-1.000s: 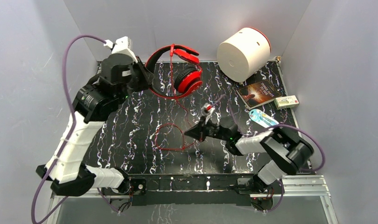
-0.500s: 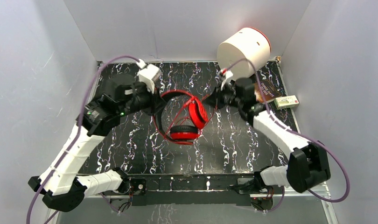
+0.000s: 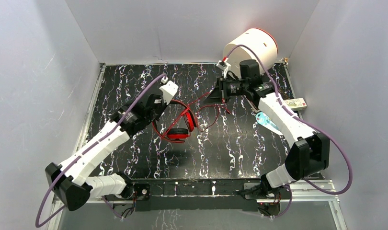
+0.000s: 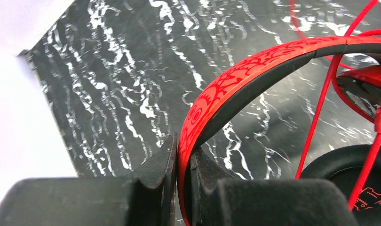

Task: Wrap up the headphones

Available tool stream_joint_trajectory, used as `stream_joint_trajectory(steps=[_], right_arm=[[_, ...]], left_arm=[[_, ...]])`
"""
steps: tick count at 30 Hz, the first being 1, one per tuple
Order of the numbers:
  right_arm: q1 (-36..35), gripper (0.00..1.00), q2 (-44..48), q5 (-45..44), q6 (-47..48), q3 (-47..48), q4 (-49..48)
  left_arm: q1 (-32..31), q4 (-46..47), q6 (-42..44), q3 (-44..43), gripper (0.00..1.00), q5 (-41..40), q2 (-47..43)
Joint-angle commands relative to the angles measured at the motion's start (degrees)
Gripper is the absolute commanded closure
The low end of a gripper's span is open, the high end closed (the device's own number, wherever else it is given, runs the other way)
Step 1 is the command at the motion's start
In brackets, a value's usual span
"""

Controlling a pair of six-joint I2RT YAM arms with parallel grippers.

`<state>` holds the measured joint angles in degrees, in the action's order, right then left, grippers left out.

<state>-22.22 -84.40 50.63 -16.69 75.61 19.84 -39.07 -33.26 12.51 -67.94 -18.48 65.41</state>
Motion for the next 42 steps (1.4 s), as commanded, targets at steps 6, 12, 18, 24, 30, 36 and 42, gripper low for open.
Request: stream_joint_trajectory(steps=[6,12,18,24,30,36,42], right_arm=[[-8.5,0.99,3.4,5.8,-29.2,-8.1,-31.1],[-15.8,0.98,6.5,-11.4,-29.3,-11.8,-35.6],[-24.0,0.95,9.4,-23.1,-23.8,-13.1,-33.2],[-26.8,0.85,14.2,-26.7,-20.7,-17.7,-30.8],[-27.2,0.71,18.1,-24.1,-20.2,-23.3,-31.9],[-27.2,0.52,22.1,-30.7,-15.2,-25.5,-25.5],[-24.1,0.02,24.6,-35.5,-7.7,-28.4,-20.5]], left_arm=[[-0.8,8.2,-13.5,-5.5,1.00,-19.9,5.9],[-0.8,7.5,-26.5,-10.6,1.00,-19.4,9.3],[-0.8,3.5,-36.3,-17.2,1.00,-20.4,12.2],[-0.8,0.2,-41.6,-22.0,1.00,-19.5,13.3],[-0.8,-0.8,-45.1,-23.8,1.00,-17.4,12.9],[-0.8,-2.8,-46.7,-26.2,1.00,-13.1,11.8],[-0.8,-8.0,-46.3,-29.9,1.00,-10.7,10.4]])
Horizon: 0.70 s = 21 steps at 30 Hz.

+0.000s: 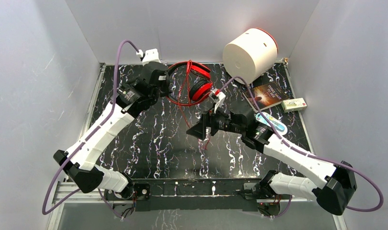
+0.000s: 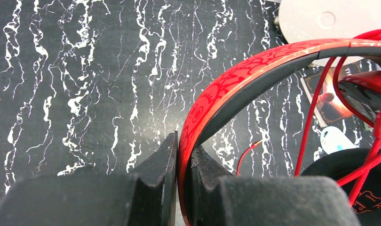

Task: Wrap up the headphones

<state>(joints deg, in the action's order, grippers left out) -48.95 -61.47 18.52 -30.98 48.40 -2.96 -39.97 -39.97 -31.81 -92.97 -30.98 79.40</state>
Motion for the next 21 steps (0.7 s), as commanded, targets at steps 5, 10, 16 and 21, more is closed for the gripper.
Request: stream_joint_trajectory(steps=[5,10,16,21], right_arm=[[9.3,0.01,1.9,5.6,9.4,-2.2,5.2],[13.5,0.01,6.3,6.4,9.5,-4.5,8.5],[18.6,0.01,4.6,-3.2,-9.8,-6.2,15.5],[18.3,0.01,-3.3,4.5,-34.9,-13.3,4.0]], left_arm=[[0.2,-4.3,-1.1,-6.5,1.00,1.9,-4.8],[0.2,-5.0,-1.1,-6.4,1.00,1.6,-5.6],[0.2,-4.6,-1.0,-6.3,1.00,2.7,-5.7],[0.2,-3.3,-1.5,-4.9,1.00,3.6,-6.1]])
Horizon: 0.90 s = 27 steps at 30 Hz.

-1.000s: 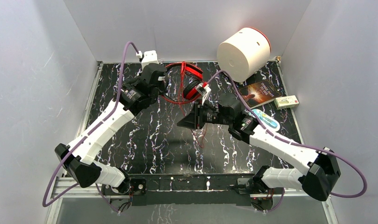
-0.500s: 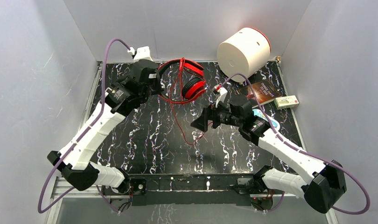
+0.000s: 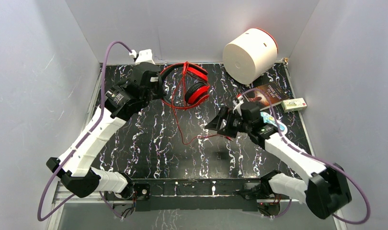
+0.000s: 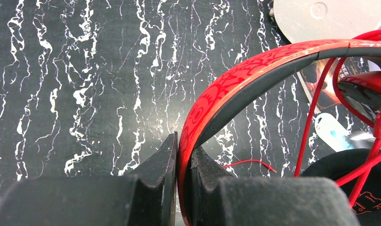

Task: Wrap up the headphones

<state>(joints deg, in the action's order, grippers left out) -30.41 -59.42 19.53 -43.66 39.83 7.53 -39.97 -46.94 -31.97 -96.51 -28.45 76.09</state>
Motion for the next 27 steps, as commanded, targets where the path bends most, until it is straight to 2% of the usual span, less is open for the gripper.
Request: stream_joint_trajectory(steps=[1,6,14,21,23,24,27], right_arm=[[-0.4,0.01,-6.5,3.5,-25.4,-5.5,-8.3],[-3.0,0.05,-12.5,0.2,-36.7,-7.6,-14.9],[-10.2,0.11,-26.2,-2.4,-44.8,-3.2,-24.3],[-13.6,0.18,-36.1,-5.5,-50.0,2.3,-28.2],[-13.9,0.28,-38.0,-5.6,-50.8,3.1,-29.1],[-14.0,0.40,-38.7,-5.3,-51.4,2.7,-30.3],[-14.3,0.62,-38.9,-5.8,-52.8,0.0,-33.2]], left_arm=[[0.2,3.7,-1.3,-1.3,1.00,1.4,-2.8],[0.2,3.3,-1.7,-1.1,1.00,1.8,-3.2],[0.2,3.0,-1.9,-1.1,1.00,2.3,-4.1],[0.2,3.2,-1.7,-0.7,1.00,2.9,-4.2],[0.1,3.4,-1.7,-0.3,1.00,3.5,-4.4],[0.1,3.5,-1.6,-0.2,1.00,3.8,-4.5],[0.2,3.3,-1.2,0.0,1.00,4.5,-5.1]])
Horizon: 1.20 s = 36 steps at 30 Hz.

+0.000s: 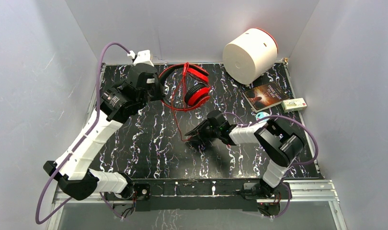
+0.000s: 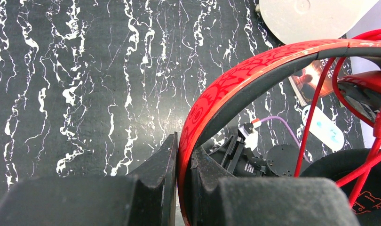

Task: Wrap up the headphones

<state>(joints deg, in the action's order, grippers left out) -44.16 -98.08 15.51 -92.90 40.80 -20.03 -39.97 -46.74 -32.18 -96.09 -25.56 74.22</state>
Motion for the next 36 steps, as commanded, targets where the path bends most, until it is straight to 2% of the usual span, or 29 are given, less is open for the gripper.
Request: stream_joint_trajectory(steps=[1,4,6,11,17,22,26,32,36], right_arm=[[-0.5,0.69,0.1,-2.2,-3.7,-2.0,-5.9],[-0.3,0.92,1.7,-2.8,-2.2,-4.7,-7.9],[0.3,0.99,3.9,-2.6,1.9,-5.8,-6.6],[0.6,1.00,15.0,-7.9,12.0,-11.0,5.6],[2.2,1.00,29.9,-12.7,25.8,-16.8,14.2],[2.6,1.00,36.7,-8.6,35.1,-17.5,16.3],[2.6,1.00,40.2,-6.8,37.9,-19.2,18.4],[5.2,1.00,39.3,-8.3,43.2,-17.2,16.1],[16.9,1.00,33.0,0.9,49.7,-11.1,16.8]], left_arm=[[0.2,3.2,-0.8,-0.2,1.00,1.8,-3.5],[0.2,4.1,0.1,1.6,1.00,1.8,-5.1],[0.2,4.6,0.5,3.0,1.00,0.7,-6.1],[0.2,4.0,1.0,3.5,1.00,-2.1,-7.0],[0.2,5.4,0.9,4.4,1.00,-2.8,-8.4],[0.2,5.5,-0.2,4.6,1.00,-3.2,-8.2],[0.2,6.0,-1.3,4.6,1.00,-2.4,-8.5],[0.2,7.2,-1.1,4.5,1.00,7.4,-8.2],[0.2,8.5,1.6,6.9,1.00,19.4,-10.3]])
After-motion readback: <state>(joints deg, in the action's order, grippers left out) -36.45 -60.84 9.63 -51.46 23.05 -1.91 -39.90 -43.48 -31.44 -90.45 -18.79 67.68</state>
